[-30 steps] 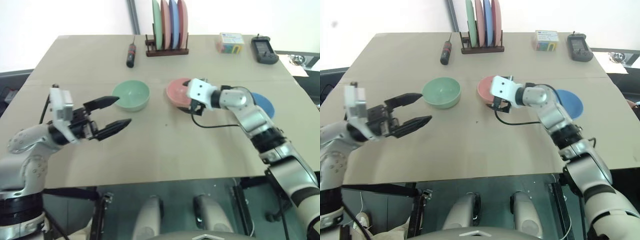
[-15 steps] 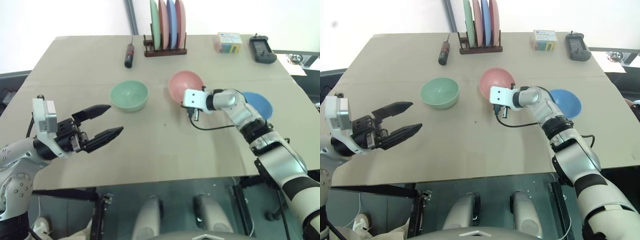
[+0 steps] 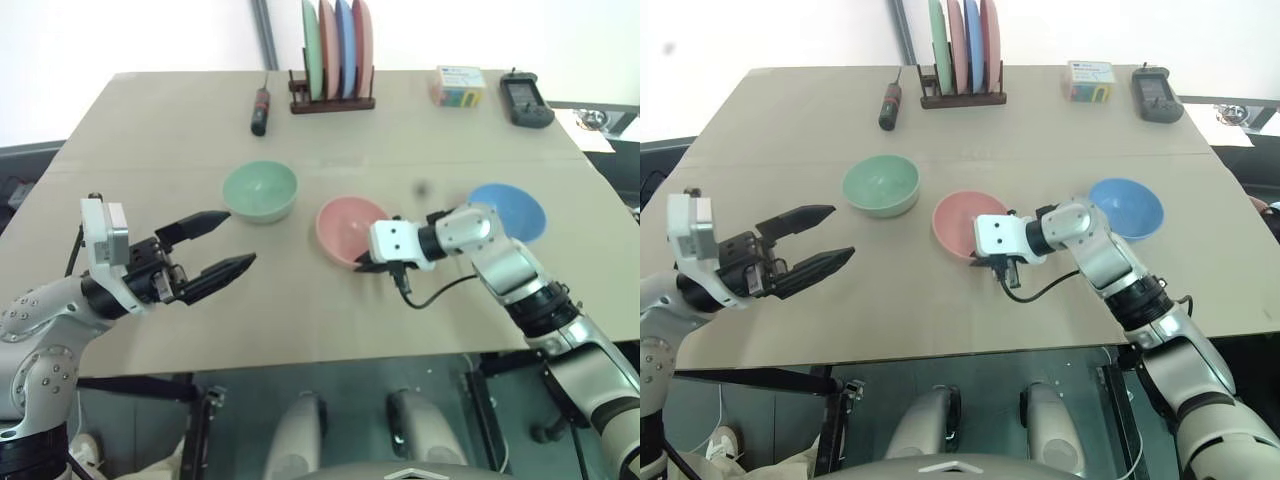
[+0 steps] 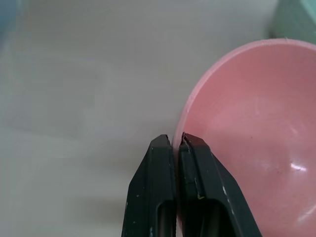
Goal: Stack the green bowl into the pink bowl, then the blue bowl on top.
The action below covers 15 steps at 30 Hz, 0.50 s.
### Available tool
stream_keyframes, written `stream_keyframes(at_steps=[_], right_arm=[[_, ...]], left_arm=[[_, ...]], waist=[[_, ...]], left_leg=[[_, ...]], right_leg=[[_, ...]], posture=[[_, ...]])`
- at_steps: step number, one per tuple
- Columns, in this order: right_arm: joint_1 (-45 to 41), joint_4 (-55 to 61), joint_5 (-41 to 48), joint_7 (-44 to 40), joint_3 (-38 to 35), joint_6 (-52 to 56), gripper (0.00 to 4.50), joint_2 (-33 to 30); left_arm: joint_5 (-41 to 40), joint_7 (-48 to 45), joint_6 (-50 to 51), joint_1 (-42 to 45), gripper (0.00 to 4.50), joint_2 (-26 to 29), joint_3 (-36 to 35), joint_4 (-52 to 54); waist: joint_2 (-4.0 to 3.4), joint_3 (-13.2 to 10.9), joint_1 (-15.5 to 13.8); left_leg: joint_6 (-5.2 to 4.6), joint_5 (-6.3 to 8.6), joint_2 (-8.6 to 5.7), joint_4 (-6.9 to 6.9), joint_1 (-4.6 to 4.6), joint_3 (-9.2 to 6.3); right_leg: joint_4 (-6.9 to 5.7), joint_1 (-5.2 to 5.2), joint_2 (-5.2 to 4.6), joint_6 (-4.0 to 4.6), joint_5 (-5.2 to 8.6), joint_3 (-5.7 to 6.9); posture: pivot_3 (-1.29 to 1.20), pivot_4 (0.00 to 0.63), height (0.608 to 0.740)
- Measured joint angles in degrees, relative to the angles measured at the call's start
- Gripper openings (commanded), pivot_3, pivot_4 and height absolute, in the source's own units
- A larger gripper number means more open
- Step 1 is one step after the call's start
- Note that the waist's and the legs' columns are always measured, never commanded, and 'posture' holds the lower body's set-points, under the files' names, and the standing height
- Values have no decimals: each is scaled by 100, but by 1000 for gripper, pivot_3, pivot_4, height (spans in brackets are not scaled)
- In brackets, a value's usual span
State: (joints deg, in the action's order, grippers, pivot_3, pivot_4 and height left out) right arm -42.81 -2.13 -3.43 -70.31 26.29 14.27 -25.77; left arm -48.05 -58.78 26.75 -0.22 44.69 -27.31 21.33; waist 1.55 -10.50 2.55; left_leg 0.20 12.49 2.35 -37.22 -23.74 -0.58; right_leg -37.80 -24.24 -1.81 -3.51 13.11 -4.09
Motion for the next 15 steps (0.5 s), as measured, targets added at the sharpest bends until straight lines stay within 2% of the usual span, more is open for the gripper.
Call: stream_keyframes(at_steps=[1,2,3,8,9,12,15], right_arm=[[0,8,-16,25,0,51,946,0],[0,8,-60,82,6,134,1347,-4],[0,5,-103,133,21,244,1939,-26],[3,188,-32,181,14,643,3720,-69],[15,324,10,186,-21,753,4376,-115],[118,642,168,220,-185,968,4376,-216],[469,1470,701,565,-967,1251,4376,-258]], left_arm=[[23,9,-6,8,4500,0,36,0],[85,31,-6,7,4500,0,90,-2],[179,51,-6,12,4500,1,139,-12],[552,210,-85,240,4500,6,343,-186],[662,268,-130,317,4500,6,384,-241],[968,464,-241,509,4500,4,548,-309],[2134,1351,-426,923,4500,80,1000,-368]], waist=[[0,1,-2],[1,1,-4],[1,1,-9],[1,1,-21],[1,1,-22],[1,0,-53],[3,1,-78]], left_leg=[[0,0,0,-2,3,-1],[0,-1,0,-2,3,-1],[1,-1,0,-3,0,-1],[2,-1,0,-2,-9,-2],[2,-1,0,-1,-10,-2],[2,-1,-3,-1,-14,-6],[2,-1,-4,-2,-14,-9]], right_leg=[[-4,1,1,0,1,0],[-5,1,1,0,1,0],[-5,-1,1,1,1,0],[0,-3,1,1,-1,0],[3,-3,0,0,-1,0],[6,-2,-1,-1,-1,1],[6,0,-1,-18,-11,2]], posture=[[0,150,740],[0,150,740],[0,150,740],[0,150,740],[0,150,740],[0,150,740],[0,150,740]])
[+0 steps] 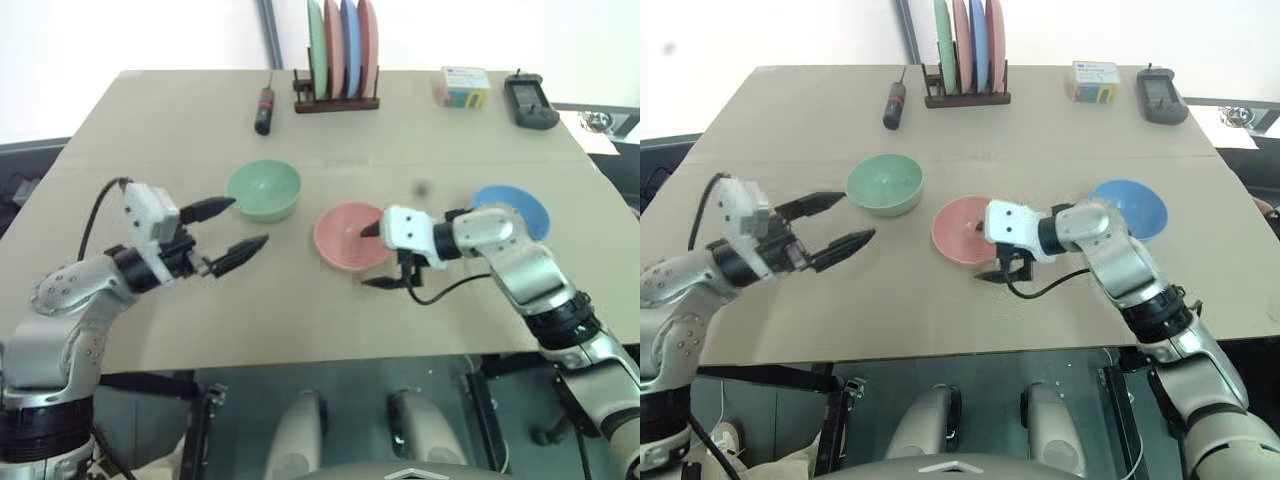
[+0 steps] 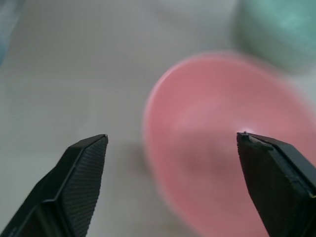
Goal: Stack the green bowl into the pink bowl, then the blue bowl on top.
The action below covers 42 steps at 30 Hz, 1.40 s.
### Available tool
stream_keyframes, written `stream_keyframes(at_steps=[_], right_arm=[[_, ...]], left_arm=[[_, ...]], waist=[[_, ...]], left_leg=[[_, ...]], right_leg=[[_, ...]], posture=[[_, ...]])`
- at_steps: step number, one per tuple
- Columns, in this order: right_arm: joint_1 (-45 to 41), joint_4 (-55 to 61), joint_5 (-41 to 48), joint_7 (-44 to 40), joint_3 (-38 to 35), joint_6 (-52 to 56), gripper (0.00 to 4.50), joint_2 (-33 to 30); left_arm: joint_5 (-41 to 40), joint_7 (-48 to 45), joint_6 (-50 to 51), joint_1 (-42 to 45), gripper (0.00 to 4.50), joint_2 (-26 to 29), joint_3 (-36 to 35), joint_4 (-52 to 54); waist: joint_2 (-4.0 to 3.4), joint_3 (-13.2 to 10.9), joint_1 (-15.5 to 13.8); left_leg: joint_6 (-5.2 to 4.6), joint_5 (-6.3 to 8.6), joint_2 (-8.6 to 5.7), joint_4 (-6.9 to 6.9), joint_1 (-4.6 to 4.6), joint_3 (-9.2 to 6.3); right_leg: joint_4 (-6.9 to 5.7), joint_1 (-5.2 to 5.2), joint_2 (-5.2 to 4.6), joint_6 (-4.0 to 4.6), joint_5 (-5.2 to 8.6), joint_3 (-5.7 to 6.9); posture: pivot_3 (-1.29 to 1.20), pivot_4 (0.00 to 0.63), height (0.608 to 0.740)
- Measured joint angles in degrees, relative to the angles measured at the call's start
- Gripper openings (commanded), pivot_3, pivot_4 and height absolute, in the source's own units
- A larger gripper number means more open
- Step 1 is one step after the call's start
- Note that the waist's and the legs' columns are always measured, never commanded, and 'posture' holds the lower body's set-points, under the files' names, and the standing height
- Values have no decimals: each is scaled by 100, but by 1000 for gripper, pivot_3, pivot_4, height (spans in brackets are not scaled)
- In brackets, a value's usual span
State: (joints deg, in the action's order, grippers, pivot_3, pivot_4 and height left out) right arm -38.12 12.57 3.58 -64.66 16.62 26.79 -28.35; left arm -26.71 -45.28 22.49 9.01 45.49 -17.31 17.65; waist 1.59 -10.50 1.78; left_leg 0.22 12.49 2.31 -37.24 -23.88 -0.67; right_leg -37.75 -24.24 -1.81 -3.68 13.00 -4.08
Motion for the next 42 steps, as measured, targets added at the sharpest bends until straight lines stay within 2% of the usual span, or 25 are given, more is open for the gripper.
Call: stream_keyframes(at_steps=[4,7,9,10,11,12,14,20,21,30,33,37,40,42], right_arm=[[373,1030,758,294,-931,441,4376,-120],[656,1265,882,752,-1226,485,4376,-89],[768,1450,956,1028,-1330,473,4376,-64],[790,1476,974,1100,-1349,461,4376,-66],[832,1508,989,1185,-1383,438,4500,-90],[863,1532,996,1277,-1404,425,4500,-113],[893,1556,1016,1405,-1418,423,4500,-152],[1065,1655,1075,1636,-1423,417,4500,-270],[1093,1674,1086,1655,-1423,417,4500,-291],[1613,1847,1222,1778,-1605,181,4500,-485],[2109,1982,1470,1705,-2025,-20,4500,-590],[3249,2226,1800,1385,-2708,-448,4500,-840],[3895,2388,2089,1258,-3244,-587,4500,-878],[4318,2492,2248,1180,-3595,-704,4500,-880]], left_arm=[[1211,868,387,667,4500,276,747,58],[2388,901,701,1703,4500,520,2085,-376],[3067,870,850,2289,4500,485,2842,-868],[3202,845,869,2394,4500,440,3000,-1002],[3344,764,895,2539,3992,341,3214,-1168],[3454,670,892,2662,3745,249,3425,-1299],[3584,545,795,2811,2884,132,3623,-1506],[3817,270,431,3067,305,17,3708,-1945],[3838,214,417,3066,147,-10,3741,-2015],[3694,-284,296,3053,147,-23,3604,-1981],[3228,-702,-145,3023,147,51,3278,-1615],[2401,-1525,-697,3041,147,153,2871,-1023],[2049,-1976,-809,3051,147,202,2858,-880],[1870,-2314,-868,3091,147,234,2874,-809]], waist=[[1,1,35],[3,1,-28],[2,1,-15],[2,1,12],[2,1,33],[3,1,50],[3,0,64],[3,0,42],[4,-1,42],[6,-2,29],[7,-2,0],[7,-3,-64],[7,-2,-80],[5,-2,-85]], left_leg=[[0,0,0,2,4,7],[0,0,-4,1,4,-6],[0,0,-4,-1,4,0],[0,0,-3,-1,3,4],[0,0,-3,0,-2,5],[0,0,-3,0,-6,4],[-1,0,-2,5,-10,2],[-1,0,-2,2,-11,1],[-1,0,-2,-1,-11,2],[-1,0,-2,-3,-16,-2],[-1,0,-2,-4,-23,-6],[-1,0,-3,-7,-18,5],[-2,0,0,-7,7,0],[-2,0,0,-9,11,1]], right_leg=[[3,2,-1,-3,-1,-2],[-3,4,5,-4,1,5],[-2,4,5,-4,0,0],[0,3,4,-4,0,-3],[2,0,4,-4,0,-4],[3,-3,4,-4,0,-4],[1,-9,5,-3,0,-4],[-3,-9,5,-4,0,-4],[-2,-9,4,-4,0,-4],[-1,-8,5,-4,0,-3],[7,-8,2,-4,0,1],[6,-7,0,-6,0,-5],[-1,13,5,-24,13,-3],[0,17,5,-6,26,-4]], posture=[[0,150,740],[0,150,740],[0,150,740],[0,150,740],[0,150,740],[0,150,740],[0,150,740],[0,150,740],[0,150,740],[0,150,740],[0,150,740],[0,150,740],[0,150,740],[0,150,740]])
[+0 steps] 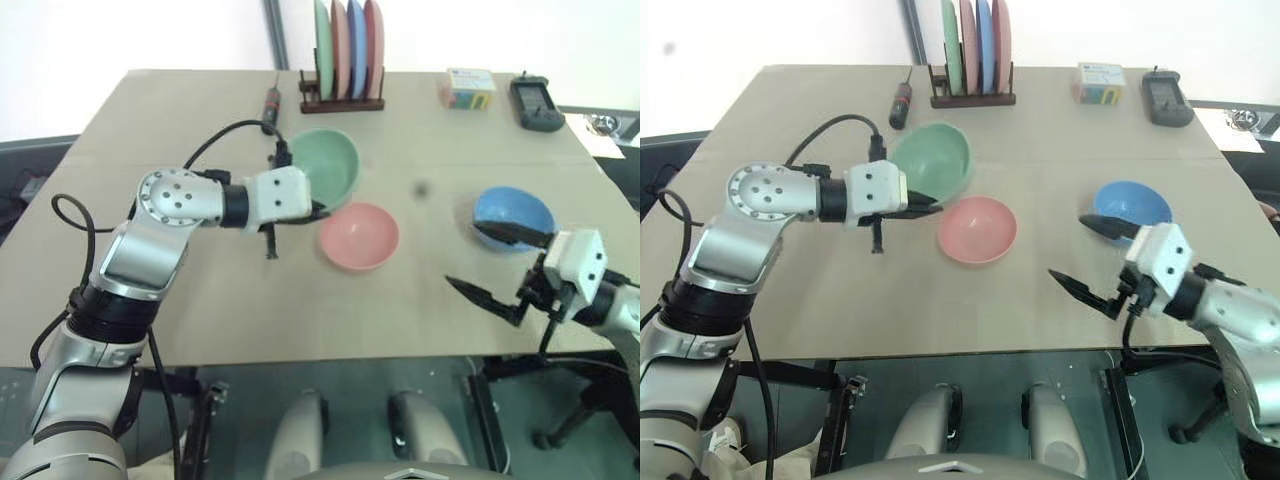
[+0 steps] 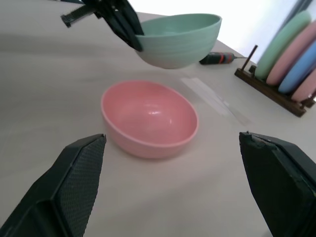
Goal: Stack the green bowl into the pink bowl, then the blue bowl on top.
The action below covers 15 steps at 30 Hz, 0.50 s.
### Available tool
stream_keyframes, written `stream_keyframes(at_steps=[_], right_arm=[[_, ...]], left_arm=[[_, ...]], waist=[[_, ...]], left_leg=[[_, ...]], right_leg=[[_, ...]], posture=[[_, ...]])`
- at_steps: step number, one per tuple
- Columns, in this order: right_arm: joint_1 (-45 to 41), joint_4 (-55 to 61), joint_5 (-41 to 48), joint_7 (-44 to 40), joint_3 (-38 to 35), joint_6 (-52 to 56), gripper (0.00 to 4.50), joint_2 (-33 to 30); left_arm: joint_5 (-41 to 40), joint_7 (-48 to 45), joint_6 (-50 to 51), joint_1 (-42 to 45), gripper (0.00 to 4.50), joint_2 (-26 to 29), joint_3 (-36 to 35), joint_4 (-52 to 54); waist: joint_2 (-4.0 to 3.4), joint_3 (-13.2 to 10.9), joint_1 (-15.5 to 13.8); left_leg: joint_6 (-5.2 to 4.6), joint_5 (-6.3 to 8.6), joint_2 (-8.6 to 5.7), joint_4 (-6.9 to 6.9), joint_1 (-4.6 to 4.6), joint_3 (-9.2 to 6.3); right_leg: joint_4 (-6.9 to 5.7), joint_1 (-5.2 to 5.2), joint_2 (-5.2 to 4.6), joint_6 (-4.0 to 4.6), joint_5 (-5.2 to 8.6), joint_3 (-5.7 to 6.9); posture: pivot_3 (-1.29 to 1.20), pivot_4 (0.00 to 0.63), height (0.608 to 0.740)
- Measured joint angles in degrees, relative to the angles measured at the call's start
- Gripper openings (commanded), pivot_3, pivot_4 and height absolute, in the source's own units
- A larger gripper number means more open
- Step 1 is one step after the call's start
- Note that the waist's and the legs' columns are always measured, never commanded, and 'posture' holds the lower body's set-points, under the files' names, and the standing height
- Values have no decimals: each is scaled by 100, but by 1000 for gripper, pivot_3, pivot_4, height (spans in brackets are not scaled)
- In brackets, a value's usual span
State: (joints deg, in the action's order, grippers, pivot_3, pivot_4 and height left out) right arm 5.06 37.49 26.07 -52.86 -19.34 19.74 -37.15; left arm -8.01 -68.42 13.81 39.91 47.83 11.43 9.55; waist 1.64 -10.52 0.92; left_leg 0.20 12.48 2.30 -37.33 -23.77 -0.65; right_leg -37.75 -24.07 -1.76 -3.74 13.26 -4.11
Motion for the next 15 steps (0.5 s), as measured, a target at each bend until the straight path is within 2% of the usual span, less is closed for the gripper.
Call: stream_keyframes(at_steps=[1,3,4,6,8,9,10,11,15], right_arm=[[198,21,67,-46,-151,-31,4500,-2],[358,38,200,-55,-350,-109,4500,-2],[388,80,248,-40,-398,-134,4500,-2],[401,203,335,-1,-404,-178,4500,-2],[414,256,359,46,-402,-230,4500,-4],[420,252,356,86,-393,-232,4500,-6],[417,249,352,117,-363,-232,4500,-10],[412,244,342,150,-317,-232,4500,-25],[198,64,204,254,-38,-232,4500,-91]], left_arm=[[-57,-154,-48,8,147,23,6,21],[-127,-385,-176,76,718,-21,53,14],[-152,-470,-186,125,847,-91,74,0],[-220,-614,-175,228,1642,-183,146,-15],[-237,-709,-162,263,2650,-228,215,-25],[-248,-733,-155,263,2980,-262,221,-56],[-267,-724,-165,265,3532,-326,218,-117],[-281,-680,-184,265,3699,-394,211,-156],[-362,-459,-309,231,3699,-560,-3,-214]], waist=[[2,1,-2],[1,1,11],[1,1,10],[1,1,6],[0,2,6],[0,2,6],[1,2,3],[1,2,-1],[1,1,8]], left_leg=[[0,0,0,-2,5,-1],[0,0,0,-10,5,5],[0,0,0,-12,6,4],[0,0,0,-14,6,1],[0,0,0,-14,6,0],[0,0,0,-14,6,-1],[0,0,0,-14,5,-1],[0,0,0,-14,3,-2],[0,0,0,-14,4,-2]], right_leg=[[1,8,0,0,0,0],[2,10,-1,-2,0,-4],[2,12,-1,-2,0,-4],[0,13,1,-2,0,-3],[0,14,2,-2,1,-2],[0,14,2,-2,0,-3],[0,14,2,-2,0,-3],[1,14,2,-2,0,-2],[2,14,2,-2,0,-2]], posture=[[0,150,740],[0,150,740],[0,150,740],[0,150,740],[0,150,740],[0,150,740],[0,150,740],[0,150,740],[0,150,740]])
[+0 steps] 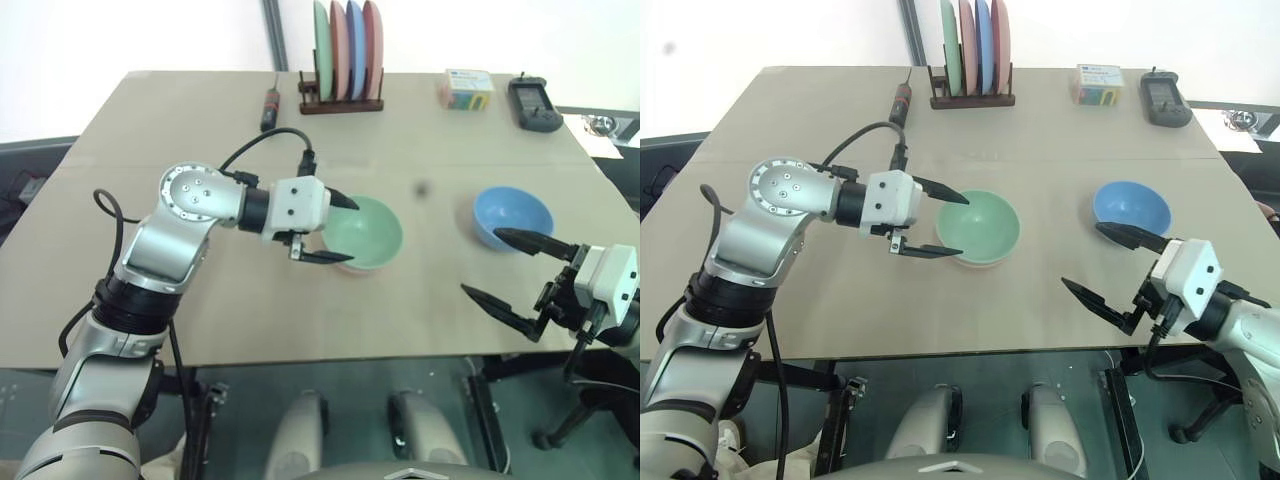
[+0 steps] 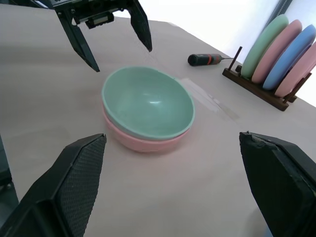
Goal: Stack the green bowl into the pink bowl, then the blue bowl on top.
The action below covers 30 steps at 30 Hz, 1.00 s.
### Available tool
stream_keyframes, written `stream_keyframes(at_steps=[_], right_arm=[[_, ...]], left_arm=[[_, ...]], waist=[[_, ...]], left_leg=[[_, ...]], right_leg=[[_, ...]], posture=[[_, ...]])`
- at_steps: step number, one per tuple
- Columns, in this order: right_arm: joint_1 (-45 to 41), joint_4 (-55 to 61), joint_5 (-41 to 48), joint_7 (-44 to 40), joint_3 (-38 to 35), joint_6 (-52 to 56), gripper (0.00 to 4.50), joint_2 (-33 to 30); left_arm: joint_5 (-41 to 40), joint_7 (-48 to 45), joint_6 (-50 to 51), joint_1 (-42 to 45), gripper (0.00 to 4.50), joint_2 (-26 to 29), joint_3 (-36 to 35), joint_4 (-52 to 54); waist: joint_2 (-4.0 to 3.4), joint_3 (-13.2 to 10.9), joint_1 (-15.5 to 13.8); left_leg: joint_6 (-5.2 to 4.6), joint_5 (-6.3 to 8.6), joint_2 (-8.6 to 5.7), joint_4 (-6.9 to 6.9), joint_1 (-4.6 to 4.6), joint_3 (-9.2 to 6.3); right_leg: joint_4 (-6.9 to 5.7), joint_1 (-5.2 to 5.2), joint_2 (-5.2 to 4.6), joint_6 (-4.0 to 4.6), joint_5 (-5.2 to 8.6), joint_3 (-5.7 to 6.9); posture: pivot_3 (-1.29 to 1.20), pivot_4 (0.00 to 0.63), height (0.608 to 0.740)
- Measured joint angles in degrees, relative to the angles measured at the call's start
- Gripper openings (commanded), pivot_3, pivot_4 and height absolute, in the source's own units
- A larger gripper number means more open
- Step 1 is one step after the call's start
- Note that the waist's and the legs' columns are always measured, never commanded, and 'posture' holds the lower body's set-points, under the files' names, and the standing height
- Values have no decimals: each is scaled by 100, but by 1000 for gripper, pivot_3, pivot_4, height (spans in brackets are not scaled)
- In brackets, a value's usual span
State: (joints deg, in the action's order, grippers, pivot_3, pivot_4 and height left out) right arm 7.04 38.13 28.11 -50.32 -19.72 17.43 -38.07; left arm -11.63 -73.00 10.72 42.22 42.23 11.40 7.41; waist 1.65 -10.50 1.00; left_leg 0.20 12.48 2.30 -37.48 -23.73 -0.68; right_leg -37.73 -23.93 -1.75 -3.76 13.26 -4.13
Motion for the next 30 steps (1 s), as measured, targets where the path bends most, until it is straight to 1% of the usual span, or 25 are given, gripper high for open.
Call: stream_keyframes(at_steps=[3,5,6,7,10,12,16,17,19,21,22,28,29,30], right_arm=[[-373,-407,-187,80,328,2,4500,-92],[-924,-987,-589,134,692,-15,4500,-245],[-1143,-1291,-804,150,871,-24,4500,-343],[-1351,-1626,-1030,169,1056,3,4500,-481],[-1986,-2457,-1533,350,1494,188,4500,-541],[-2522,-3015,-1666,352,1705,459,4500,-550],[-3098,-3640,-1974,341,2083,754,4500,-590],[-3310,-3946,-2096,353,2232,926,4107,-585],[-3459,-4185,-2145,379,2310,1091,3909,-564],[-3644,-4389,-2196,349,2424,1317,2866,-527],[-3654,-4396,-2202,346,2430,1350,2713,-525],[-3747,-4413,-2254,312,2553,1576,140,-513],[-3749,-4414,-2262,311,2553,1582,19,-515],[-3750,-4415,-2277,320,2554,1587,19,-515]], left_arm=[[-264,344,-177,-280,3699,-180,-509,4],[-444,455,-34,-629,3699,-80,-808,47],[-625,432,79,-800,4226,-5,-963,64],[-847,357,204,-948,4486,57,-1135,61],[-1553,49,603,-1198,4486,188,-1553,47],[-1996,-51,879,-1458,4486,278,-1867,62],[-2259,29,1053,-1867,4486,306,-2161,127],[-2415,39,1164,-2053,4500,354,-2287,203],[-2538,45,1276,-2195,4500,403,-2381,296],[-2657,117,1324,-2425,4500,453,-2539,501],[-2669,133,1327,-2449,4500,453,-2551,536],[-2783,305,1367,-2725,4500,456,-2651,893],[-2822,304,1389,-2734,4500,458,-2658,931],[-2910,284,1426,-2737,4500,468,-2659,959]], waist=[[-2,1,22],[-3,1,95],[-2,1,101],[-2,1,111],[-1,-1,120],[-3,-2,130],[-3,-1,113],[-2,-2,123],[-2,-2,119],[-2,-2,126],[-2,-2,126],[-2,-1,121],[-1,-1,124],[-2,-1,126]], left_leg=[[0,0,2,0,4,4],[0,0,1,0,5,5],[-1,0,1,0,5,2],[0,0,2,0,4,2],[0,0,1,0,0,1],[0,0,1,3,-1,2],[0,0,1,6,-4,-3],[0,0,1,6,-5,-1],[0,0,0,6,-4,-1],[0,0,0,8,-4,-1],[0,0,0,8,-4,-1],[0,0,0,8,-3,0],[0,0,0,8,-2,0],[0,0,0,8,-3,0]], right_leg=[[-2,2,-1,1,-1,-2],[-2,1,-2,1,-1,-3],[-3,2,-1,1,-1,-1],[-4,1,-1,3,-2,0],[-4,-4,-3,18,-11,2],[-3,-5,-4,20,-14,2],[2,-5,-4,4,-25,6],[4,-6,-5,3,-26,5],[4,-6,-6,4,-26,5],[3,-8,-6,4,-26,5],[2,-8,-6,4,-26,5],[3,-6,-6,4,-25,5],[3,-6,-6,4,-25,5],[2,-6,-6,4,-25,5]], posture=[[0,150,740],[0,150,740],[0,150,740],[0,150,740],[0,150,740],[0,150,740],[0,150,740],[0,150,740],[0,150,740],[0,150,740],[0,150,740],[0,150,740],[0,150,740],[0,150,740]])
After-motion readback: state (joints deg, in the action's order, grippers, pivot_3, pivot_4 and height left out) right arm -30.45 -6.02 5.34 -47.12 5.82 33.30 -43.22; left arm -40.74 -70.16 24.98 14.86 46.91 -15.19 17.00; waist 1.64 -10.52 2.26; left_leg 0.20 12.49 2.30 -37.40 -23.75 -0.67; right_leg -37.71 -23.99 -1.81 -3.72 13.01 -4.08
